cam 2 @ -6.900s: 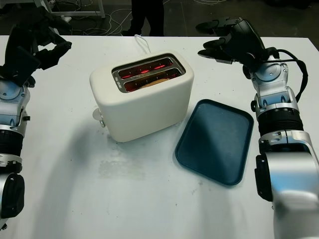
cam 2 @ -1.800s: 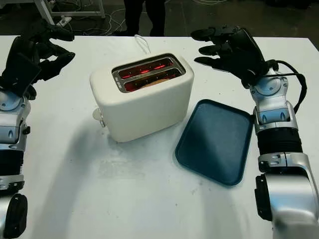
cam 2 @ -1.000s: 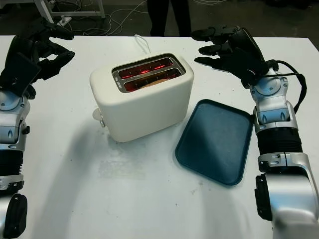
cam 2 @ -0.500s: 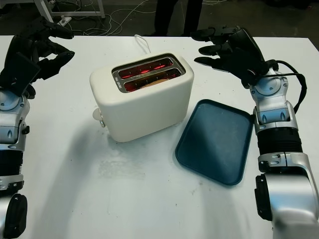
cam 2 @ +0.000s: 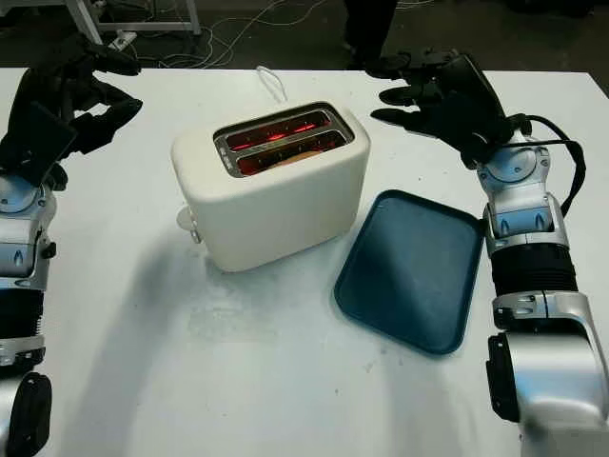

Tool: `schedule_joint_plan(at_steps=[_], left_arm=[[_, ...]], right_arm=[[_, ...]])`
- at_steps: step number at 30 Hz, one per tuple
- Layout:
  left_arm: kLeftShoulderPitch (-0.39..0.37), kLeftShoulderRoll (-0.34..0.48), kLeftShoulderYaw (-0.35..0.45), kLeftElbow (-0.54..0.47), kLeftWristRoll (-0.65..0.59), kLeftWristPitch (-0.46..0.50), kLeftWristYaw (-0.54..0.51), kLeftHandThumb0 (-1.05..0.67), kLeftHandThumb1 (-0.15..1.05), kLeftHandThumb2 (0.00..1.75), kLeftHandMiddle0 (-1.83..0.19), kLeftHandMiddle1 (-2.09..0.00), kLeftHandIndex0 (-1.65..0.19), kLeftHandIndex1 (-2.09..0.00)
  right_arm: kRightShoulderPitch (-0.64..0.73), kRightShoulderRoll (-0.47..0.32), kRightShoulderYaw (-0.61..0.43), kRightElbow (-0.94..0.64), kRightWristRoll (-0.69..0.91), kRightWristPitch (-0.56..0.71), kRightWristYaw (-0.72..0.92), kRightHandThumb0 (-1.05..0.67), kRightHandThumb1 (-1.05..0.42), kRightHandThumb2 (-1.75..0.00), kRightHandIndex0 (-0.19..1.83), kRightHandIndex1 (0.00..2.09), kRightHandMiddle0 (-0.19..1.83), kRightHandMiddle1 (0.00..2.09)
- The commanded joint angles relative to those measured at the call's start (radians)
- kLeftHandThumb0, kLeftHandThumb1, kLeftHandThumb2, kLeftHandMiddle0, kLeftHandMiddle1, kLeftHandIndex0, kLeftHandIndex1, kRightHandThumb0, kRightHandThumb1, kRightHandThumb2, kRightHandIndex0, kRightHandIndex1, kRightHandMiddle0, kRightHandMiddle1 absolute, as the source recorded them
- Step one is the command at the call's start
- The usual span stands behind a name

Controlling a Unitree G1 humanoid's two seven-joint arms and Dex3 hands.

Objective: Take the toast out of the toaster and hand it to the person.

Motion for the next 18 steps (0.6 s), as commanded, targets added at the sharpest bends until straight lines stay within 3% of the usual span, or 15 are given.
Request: schedule_joint_plan(at_steps=[1,18], left_arm=[[0.009,0.012,0.004,-0.011,-0.003,-0.006,0.001,-1.0,0.92,0.1,-0.41,-1.25,-0.37,-1.1],[0.01,0.008,0.008,-0.018,-0.011,-0.002,-0.001,-0.99,0.92,0.08,-0.4,-1.26,-0.36,-1.12]], right_arm=[[-0.008,-0.006,0.001,-0.012,0.0,-0.008,-0.006,-0.37,-0.87,0.0,0.87,0.03,0.8,0.0],[-0.008,-0.004,-0.001,-0.024,0.0,0.007,0.001,-0.36,-0.88,0.0,0.87,0.03,0.79,0.0]])
